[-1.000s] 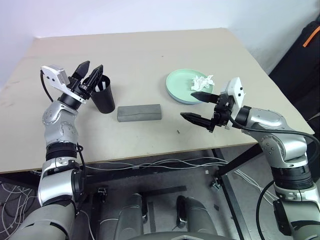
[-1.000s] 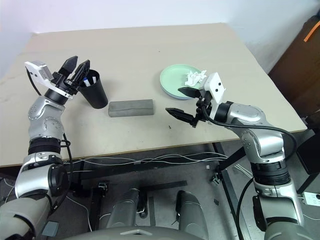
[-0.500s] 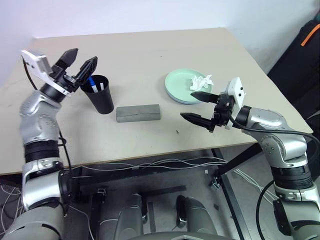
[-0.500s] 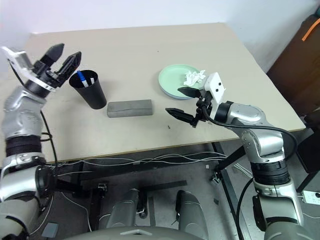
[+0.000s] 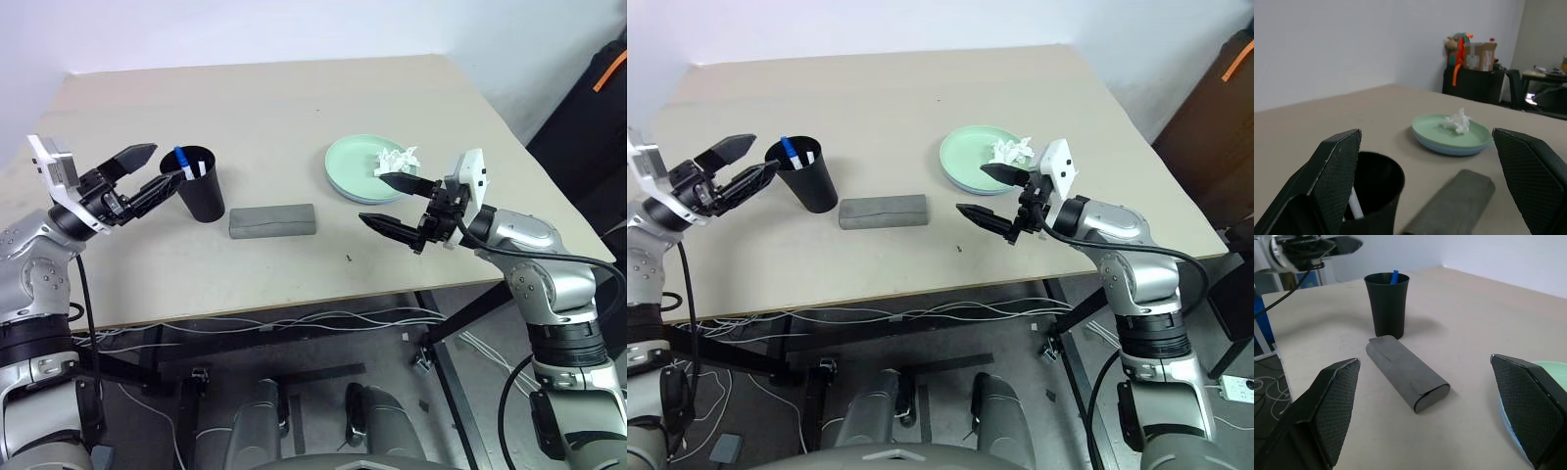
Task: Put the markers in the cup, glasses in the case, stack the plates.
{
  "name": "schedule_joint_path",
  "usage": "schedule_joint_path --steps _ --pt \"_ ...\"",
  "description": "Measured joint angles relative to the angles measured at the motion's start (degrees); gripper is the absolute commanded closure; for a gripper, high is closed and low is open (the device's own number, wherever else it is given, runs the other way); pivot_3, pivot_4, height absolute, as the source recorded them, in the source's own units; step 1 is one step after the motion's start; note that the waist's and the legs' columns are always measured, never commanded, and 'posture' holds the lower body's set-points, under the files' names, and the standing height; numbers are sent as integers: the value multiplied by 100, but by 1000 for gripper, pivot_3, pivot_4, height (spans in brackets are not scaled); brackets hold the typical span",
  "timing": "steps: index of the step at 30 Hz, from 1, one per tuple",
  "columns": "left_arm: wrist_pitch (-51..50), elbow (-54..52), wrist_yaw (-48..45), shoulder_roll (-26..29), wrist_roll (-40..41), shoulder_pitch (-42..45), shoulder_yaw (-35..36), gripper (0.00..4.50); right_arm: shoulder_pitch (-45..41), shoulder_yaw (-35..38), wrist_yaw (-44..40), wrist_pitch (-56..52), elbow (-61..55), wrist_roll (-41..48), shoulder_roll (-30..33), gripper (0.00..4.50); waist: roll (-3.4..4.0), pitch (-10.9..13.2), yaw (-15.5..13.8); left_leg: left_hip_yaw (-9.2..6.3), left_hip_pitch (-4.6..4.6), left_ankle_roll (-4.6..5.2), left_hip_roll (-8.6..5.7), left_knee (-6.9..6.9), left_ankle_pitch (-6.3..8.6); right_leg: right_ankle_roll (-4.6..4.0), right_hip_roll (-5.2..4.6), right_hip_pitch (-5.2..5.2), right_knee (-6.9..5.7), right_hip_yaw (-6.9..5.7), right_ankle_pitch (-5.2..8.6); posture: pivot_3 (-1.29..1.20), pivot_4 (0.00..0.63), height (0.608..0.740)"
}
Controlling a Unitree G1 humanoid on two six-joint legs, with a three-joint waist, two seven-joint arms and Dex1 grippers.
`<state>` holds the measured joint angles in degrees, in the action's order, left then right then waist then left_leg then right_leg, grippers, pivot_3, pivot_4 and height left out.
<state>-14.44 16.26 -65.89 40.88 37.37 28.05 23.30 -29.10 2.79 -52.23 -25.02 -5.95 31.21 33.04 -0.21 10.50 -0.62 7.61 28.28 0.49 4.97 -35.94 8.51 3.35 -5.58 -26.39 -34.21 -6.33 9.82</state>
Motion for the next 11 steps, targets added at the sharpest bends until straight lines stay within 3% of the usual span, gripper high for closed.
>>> schedule_joint_path --steps 11 --pt "-129 -1227 319 -368 78 -1334 5 14 196 312 -238 -143 145 164 195 0 3 1 -8 5 2 0 3 3 1 -1 -1 -7 4 4 -1 0 150 739"
